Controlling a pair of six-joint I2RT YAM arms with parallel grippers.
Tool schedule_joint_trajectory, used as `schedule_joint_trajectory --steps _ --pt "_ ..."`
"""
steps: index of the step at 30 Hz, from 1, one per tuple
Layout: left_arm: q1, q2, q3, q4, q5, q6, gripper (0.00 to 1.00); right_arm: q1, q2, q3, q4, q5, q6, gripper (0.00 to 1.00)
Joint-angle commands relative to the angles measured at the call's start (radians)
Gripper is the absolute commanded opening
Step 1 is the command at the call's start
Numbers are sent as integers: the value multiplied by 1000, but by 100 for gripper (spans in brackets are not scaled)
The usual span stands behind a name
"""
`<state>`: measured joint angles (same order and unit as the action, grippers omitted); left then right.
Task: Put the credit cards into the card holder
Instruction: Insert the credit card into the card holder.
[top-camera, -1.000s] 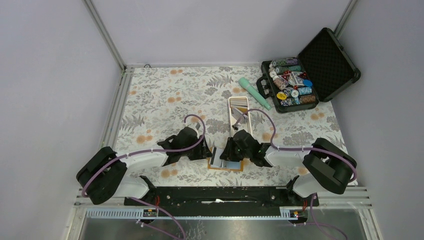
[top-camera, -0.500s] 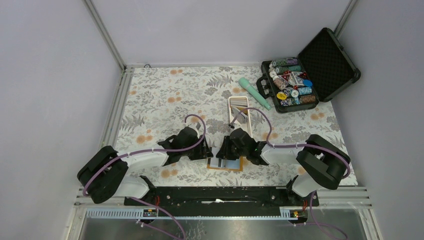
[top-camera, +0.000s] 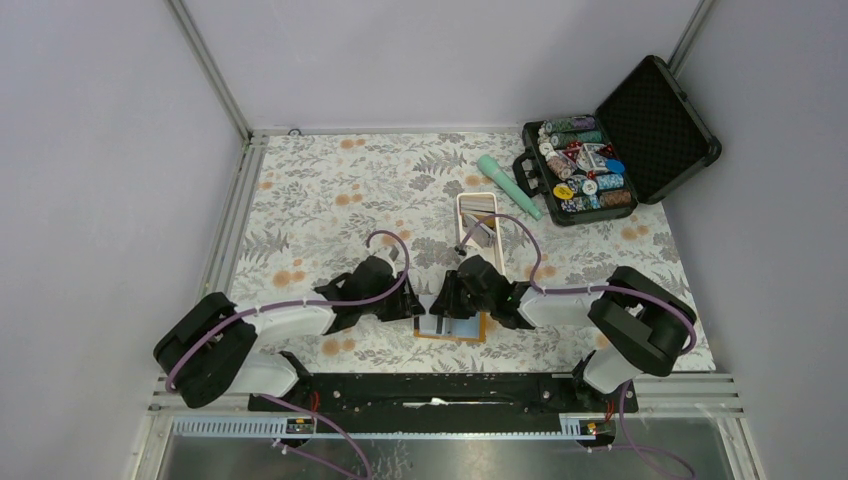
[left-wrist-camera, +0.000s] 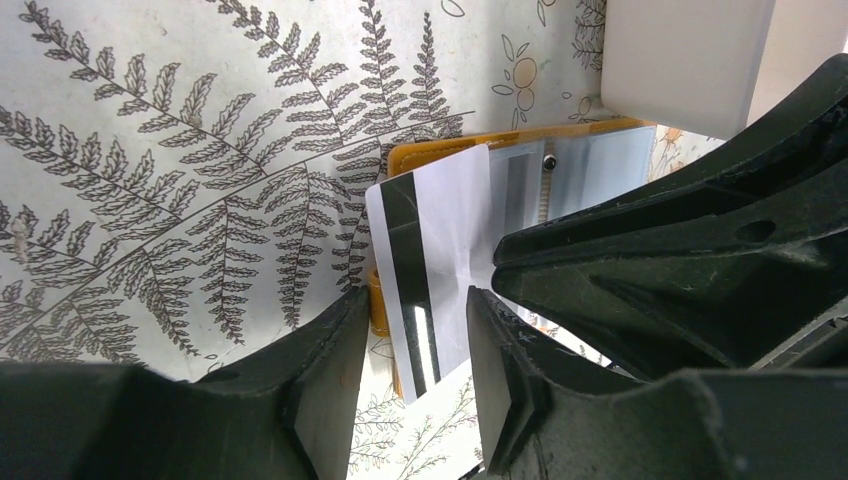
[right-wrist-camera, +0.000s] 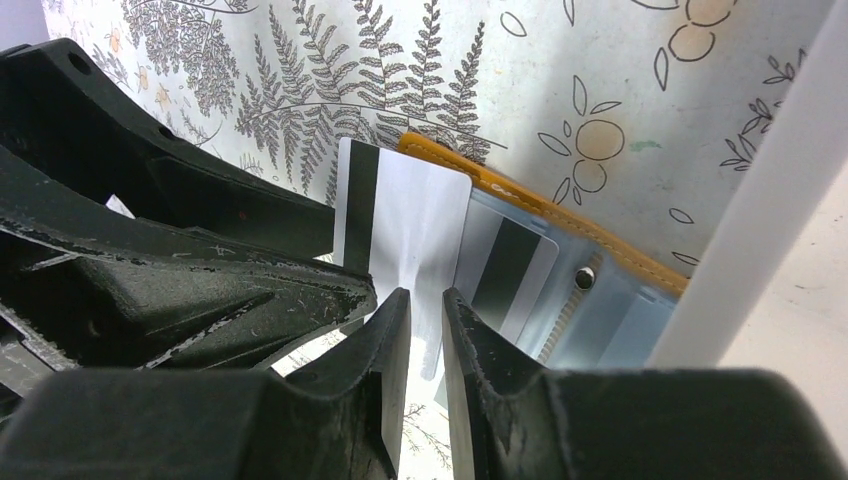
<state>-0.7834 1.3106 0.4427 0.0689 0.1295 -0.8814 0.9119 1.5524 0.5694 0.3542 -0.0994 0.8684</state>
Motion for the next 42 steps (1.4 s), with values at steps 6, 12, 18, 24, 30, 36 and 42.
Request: schedule_joint_trajectory --steps 6,12,18,24,30,36,42 --pt "5 -45 -47 24 -38 -31 40 25 29 31 28 -17 2 25" --pt "15 -66 -68 14 -49 -37 33 30 32 27 35 -19 5 25" --pt "23 -100 -85 7 -58 -49 22 30 31 28 27 -13 3 25" --pt "38 -147 -110 24 -39 -64 11 30 28 28 22 -11 3 25" --pt "55 -198 -126 29 -12 -72 0 30 2 26 6 -5 1 25" --pt "70 -259 -133 44 24 -83 0 30 -106 9 -45 26 -5 32" --pt "71 -347 -112 14 25 -71 0 30 -263 -9 -185 92 -33 41"
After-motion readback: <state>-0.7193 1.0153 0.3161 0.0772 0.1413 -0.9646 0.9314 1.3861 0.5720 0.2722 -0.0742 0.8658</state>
